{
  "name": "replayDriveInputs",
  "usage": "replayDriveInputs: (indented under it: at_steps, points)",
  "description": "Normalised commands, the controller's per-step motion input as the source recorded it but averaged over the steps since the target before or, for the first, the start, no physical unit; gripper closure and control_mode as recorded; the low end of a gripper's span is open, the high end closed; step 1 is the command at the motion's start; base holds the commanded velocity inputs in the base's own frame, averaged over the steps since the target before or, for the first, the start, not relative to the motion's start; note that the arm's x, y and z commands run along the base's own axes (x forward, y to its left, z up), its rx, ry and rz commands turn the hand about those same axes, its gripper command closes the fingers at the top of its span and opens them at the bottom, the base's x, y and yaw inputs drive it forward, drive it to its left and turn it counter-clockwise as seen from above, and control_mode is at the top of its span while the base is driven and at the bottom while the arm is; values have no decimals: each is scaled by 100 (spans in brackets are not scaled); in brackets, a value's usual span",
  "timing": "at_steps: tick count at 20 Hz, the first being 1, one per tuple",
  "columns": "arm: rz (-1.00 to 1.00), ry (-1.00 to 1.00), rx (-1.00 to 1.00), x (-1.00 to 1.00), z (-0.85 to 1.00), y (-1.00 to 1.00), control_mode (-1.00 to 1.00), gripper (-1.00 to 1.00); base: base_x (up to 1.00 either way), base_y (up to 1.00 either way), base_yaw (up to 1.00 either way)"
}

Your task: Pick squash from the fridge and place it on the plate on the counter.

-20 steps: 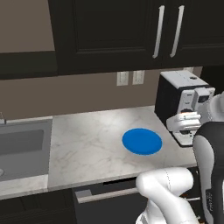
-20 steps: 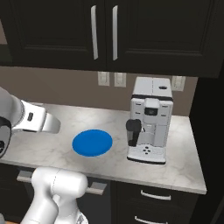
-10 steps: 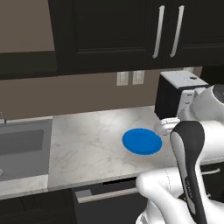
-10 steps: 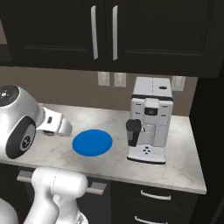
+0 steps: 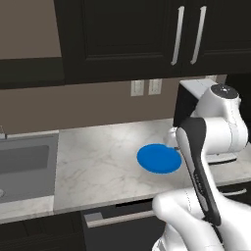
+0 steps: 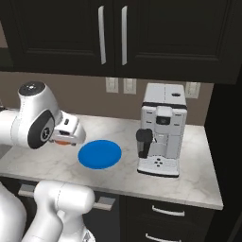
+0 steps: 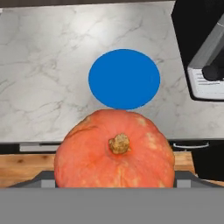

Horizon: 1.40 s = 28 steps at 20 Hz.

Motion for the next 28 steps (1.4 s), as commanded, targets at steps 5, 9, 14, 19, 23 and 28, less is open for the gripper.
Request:
replayDriveInputs:
  at_steps: [5,9,14,19,23,28]
  points:
    - [0,12,0,41,-21,-1,-100,100,0,0,0]
    - [0,9,0,49,-37,-1,-100,100,0,0,0]
    - [1,3,0,44,-56,-7,-100,100,0,0,0]
    - [1,1,0,42,-47,-13,-100,100,0,0,0]
    - [1,0,-1,43,-40,-10,-100,100,0,0,0]
    - [2,0,-2,42,-34,0,-100,100,0,0,0]
